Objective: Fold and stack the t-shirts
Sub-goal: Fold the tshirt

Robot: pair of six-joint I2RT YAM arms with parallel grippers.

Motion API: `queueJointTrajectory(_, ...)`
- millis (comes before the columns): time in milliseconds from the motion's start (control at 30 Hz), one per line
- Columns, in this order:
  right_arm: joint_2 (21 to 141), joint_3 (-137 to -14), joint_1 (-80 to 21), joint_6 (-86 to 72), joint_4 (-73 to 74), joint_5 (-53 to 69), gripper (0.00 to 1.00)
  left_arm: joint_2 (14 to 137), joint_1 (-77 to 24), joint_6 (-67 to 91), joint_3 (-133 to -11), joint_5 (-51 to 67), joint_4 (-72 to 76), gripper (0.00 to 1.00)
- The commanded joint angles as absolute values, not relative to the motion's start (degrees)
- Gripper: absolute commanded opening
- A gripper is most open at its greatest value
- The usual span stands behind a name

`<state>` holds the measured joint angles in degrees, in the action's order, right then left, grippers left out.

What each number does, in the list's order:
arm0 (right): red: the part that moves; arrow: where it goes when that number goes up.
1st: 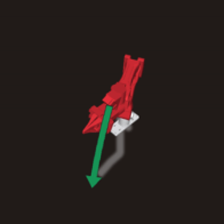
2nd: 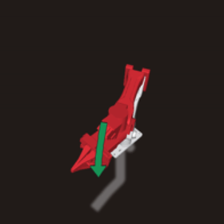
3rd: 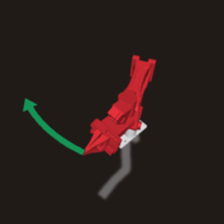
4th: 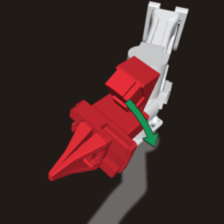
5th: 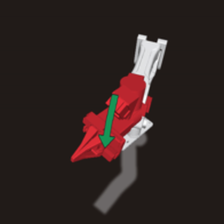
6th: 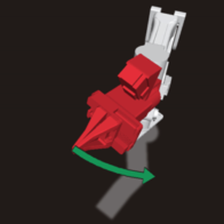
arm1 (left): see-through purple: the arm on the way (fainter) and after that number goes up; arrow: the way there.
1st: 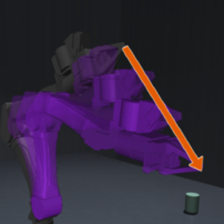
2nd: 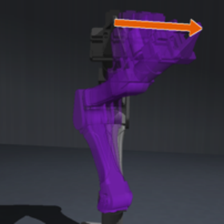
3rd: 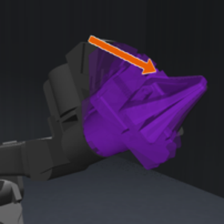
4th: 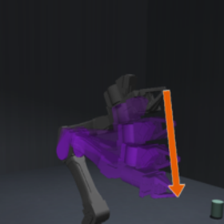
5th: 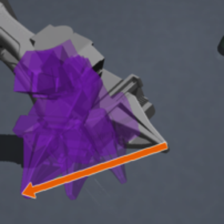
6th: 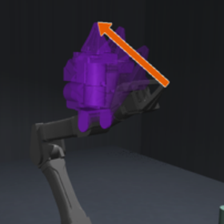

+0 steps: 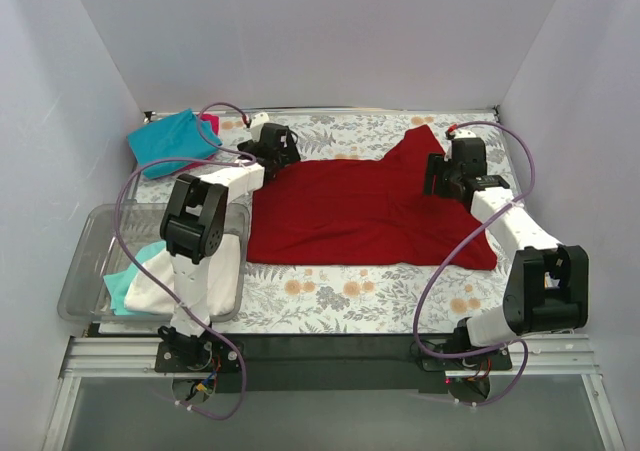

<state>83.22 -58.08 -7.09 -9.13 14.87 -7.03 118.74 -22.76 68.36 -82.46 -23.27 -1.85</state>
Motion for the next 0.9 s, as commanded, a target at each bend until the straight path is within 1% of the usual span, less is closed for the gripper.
queueJointTrajectory(0,80.4,-58.1,-6.7,-8.2,13.9,-6.5,0.62,121.0,-22.0,67.5,-86.5,-27.2,-4.7,0.98)
queueJointTrajectory(133,79.8,-57.5,-6.7,-8.1,13.4,-6.1,0.62,124.2,-20.7,67.1,-89.6,-29.8,-7.6,0.97)
queueJointTrajectory(300,79.5,-57.1,-6.8,-8.1,12.7,-4.8,0.62,124.5,-19.9,67.8,-88.9,-30.6,-6.5,0.95)
queueJointTrajectory(467,80.2,-56.8,-6.8,-8.0,12.5,-4.0,0.62,126.2,-18.5,67.2,-90.4,-30.1,-6.1,0.95)
queueJointTrajectory(567,80.3,-56.7,-6.7,-7.9,12.4,-4.0,0.62,127.1,-17.6,67.0,-91.4,-29.6,-6.1,0.93)
queueJointTrajectory(700,80.4,-56.7,-6.7,-8.0,12.4,-4.0,0.62,127.5,-16.9,66.9,-91.8,-28.4,-6.1,0.86)
queueJointTrajectory(767,80.6,-56.7,-6.7,-8.0,12.3,-4.0,0.62,128.0,-16.9,66.5,-92.0,-27.5,-5.9,0.84)
queueJointTrajectory(867,80.8,-56.8,-6.8,-8.0,12.3,-3.7,0.62,128.9,-16.8,66.0,-92.9,-27.0,-5.9,0.76)
